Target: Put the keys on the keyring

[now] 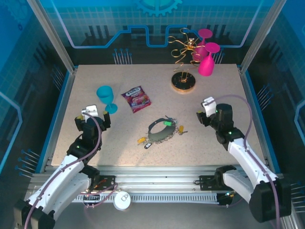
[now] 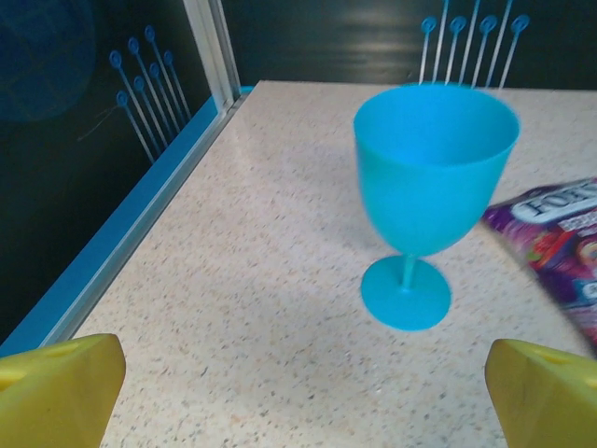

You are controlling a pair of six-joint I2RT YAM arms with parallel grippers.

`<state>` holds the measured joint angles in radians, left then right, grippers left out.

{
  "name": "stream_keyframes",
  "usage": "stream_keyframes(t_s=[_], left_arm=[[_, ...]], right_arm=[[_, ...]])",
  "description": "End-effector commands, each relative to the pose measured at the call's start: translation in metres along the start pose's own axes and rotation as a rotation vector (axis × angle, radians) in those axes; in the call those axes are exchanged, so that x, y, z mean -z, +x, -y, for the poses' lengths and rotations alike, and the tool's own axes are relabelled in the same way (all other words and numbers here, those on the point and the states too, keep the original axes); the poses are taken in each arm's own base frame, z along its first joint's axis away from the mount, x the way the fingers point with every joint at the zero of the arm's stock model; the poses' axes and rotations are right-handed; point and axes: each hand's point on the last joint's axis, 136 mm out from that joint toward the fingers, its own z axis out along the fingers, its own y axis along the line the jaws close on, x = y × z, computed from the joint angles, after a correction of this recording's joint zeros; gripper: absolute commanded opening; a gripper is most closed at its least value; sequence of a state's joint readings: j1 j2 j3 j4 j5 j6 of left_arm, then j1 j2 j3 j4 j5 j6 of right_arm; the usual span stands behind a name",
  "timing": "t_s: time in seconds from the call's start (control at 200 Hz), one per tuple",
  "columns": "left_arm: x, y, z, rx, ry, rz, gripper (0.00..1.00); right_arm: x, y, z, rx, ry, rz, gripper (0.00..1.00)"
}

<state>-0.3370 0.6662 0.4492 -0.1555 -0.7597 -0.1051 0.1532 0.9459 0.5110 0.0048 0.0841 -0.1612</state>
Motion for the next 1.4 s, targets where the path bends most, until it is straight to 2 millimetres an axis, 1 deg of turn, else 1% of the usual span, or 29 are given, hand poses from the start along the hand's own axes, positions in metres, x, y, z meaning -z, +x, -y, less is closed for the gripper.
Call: stream_keyframes(t_s=[0.0, 0.11, 0.17, 0.21, 0.265, 0.325, 0.335, 0.365, 0.4, 0.425, 0.46, 0.485, 0.515, 0.58, 0.62, 0.665, 0.695, 0.735, 0.791, 0.821, 0.896, 0.991, 1.111, 1.271, 1.311, 1.316, 1.326, 1.336, 1.391], left_arm=[[-0.008, 0.001, 0.001, 0.014, 0.026, 0.034, 0.99], [-0.018, 0.006, 0.008, 0.022, 0.093, 0.051, 0.99], [-0.024, 0.007, 0.014, 0.029, 0.140, 0.074, 0.99], [-0.029, 0.008, 0.016, 0.040, 0.160, 0.085, 0.99], [-0.036, 0.008, 0.020, 0.049, 0.188, 0.102, 0.99], [-0.043, 0.009, 0.026, 0.066, 0.220, 0.128, 0.99], [-0.045, 0.009, 0.027, 0.068, 0.227, 0.134, 0.99], [-0.048, 0.010, 0.032, 0.079, 0.251, 0.150, 0.99], [-0.053, 0.013, 0.038, 0.089, 0.281, 0.156, 0.99], [-0.057, 0.016, 0.042, 0.092, 0.299, 0.156, 0.99], [-0.063, 0.019, 0.049, 0.092, 0.330, 0.159, 0.99], [-0.067, 0.022, 0.053, 0.091, 0.352, 0.164, 0.99], [-0.073, 0.024, 0.056, 0.089, 0.368, 0.178, 0.99], [-0.082, 0.024, 0.059, 0.076, 0.382, 0.234, 0.99], [-0.092, 0.032, 0.060, 0.079, 0.377, 0.217, 0.99], [-0.098, 0.045, 0.070, 0.052, 0.420, 0.198, 0.99], [-0.099, 0.042, 0.075, 0.036, 0.442, 0.232, 0.99], [-0.106, 0.046, 0.069, 0.051, 0.388, 0.165, 0.99], [-0.124, 0.046, 0.043, 0.120, 0.209, 0.096, 0.99], [-0.129, 0.043, 0.040, 0.130, 0.193, 0.101, 0.99], [-0.129, 0.043, 0.049, 0.094, 0.212, 0.091, 0.99], [-0.136, 0.044, 0.063, 0.051, 0.256, 0.043, 0.99], [-0.135, 0.044, 0.066, 0.055, 0.288, 0.034, 0.99], [-0.139, 0.045, 0.064, 0.079, 0.316, 0.015, 0.99], [-0.139, 0.045, 0.064, 0.078, 0.316, 0.015, 0.99], [-0.139, 0.044, 0.064, 0.079, 0.316, 0.016, 0.99], [-0.139, 0.044, 0.064, 0.079, 0.316, 0.016, 0.99], [-0.139, 0.044, 0.064, 0.079, 0.316, 0.016, 0.99], [-0.138, 0.045, 0.064, 0.077, 0.317, 0.019, 0.99]], right_arm=[[-0.014, -0.006, 0.007, -0.175, -0.005, 0.165, 0.58], [-0.043, 0.015, 0.001, -0.166, -0.052, 0.152, 0.58], [-0.051, 0.006, -0.002, -0.146, -0.072, 0.215, 0.58], [-0.056, -0.001, -0.006, -0.082, -0.084, 0.253, 0.58], [-0.067, 0.002, -0.004, -0.072, -0.078, 0.249, 0.59], [-0.078, 0.019, -0.003, -0.097, -0.091, 0.248, 0.59], [-0.079, 0.017, -0.001, -0.104, -0.085, 0.272, 0.59], [-0.078, 0.015, 0.006, -0.124, -0.061, 0.299, 0.60], [-0.077, 0.021, 0.010, -0.149, -0.059, 0.242, 0.61], [-0.078, 0.024, 0.010, -0.158, -0.069, 0.223, 0.60], [-0.078, 0.018, 0.011, -0.155, -0.068, 0.261, 0.62], [-0.080, 0.019, 0.010, -0.157, -0.075, 0.266, 0.63], [-0.081, 0.022, 0.009, -0.161, -0.090, 0.240, 0.64], [-0.084, 0.019, 0.014, -0.189, -0.101, 0.234, 0.65], [-0.084, 0.019, 0.015, -0.191, -0.103, 0.229, 0.67], [-0.084, 0.020, 0.016, -0.194, -0.101, 0.229, 0.68], [-0.084, 0.020, 0.015, -0.196, -0.103, 0.233, 0.68], [-0.084, 0.020, 0.016, -0.193, -0.101, 0.229, 0.69], [-0.084, 0.020, 0.015, -0.195, -0.104, 0.232, 0.71], [-0.084, 0.020, 0.015, -0.195, -0.103, 0.230, 0.71], [-0.084, 0.020, 0.016, -0.196, -0.101, 0.229, 0.73], [-0.085, 0.019, 0.016, -0.197, -0.099, 0.229, 0.73], [-0.085, 0.019, 0.016, -0.195, -0.093, 0.225, 0.76], [-0.086, 0.020, 0.016, -0.196, -0.092, 0.222, 0.81], [-0.086, 0.020, 0.019, -0.198, -0.076, 0.220, 0.85], [-0.086, 0.020, 0.020, -0.200, -0.070, 0.219, 0.87], [-0.086, 0.021, 0.021, -0.204, -0.062, 0.216, 0.96], [-0.086, 0.021, 0.022, -0.208, -0.055, 0.214, 0.99], [-0.086, 0.024, 0.027, -0.218, -0.019, 0.208, 1.00]])
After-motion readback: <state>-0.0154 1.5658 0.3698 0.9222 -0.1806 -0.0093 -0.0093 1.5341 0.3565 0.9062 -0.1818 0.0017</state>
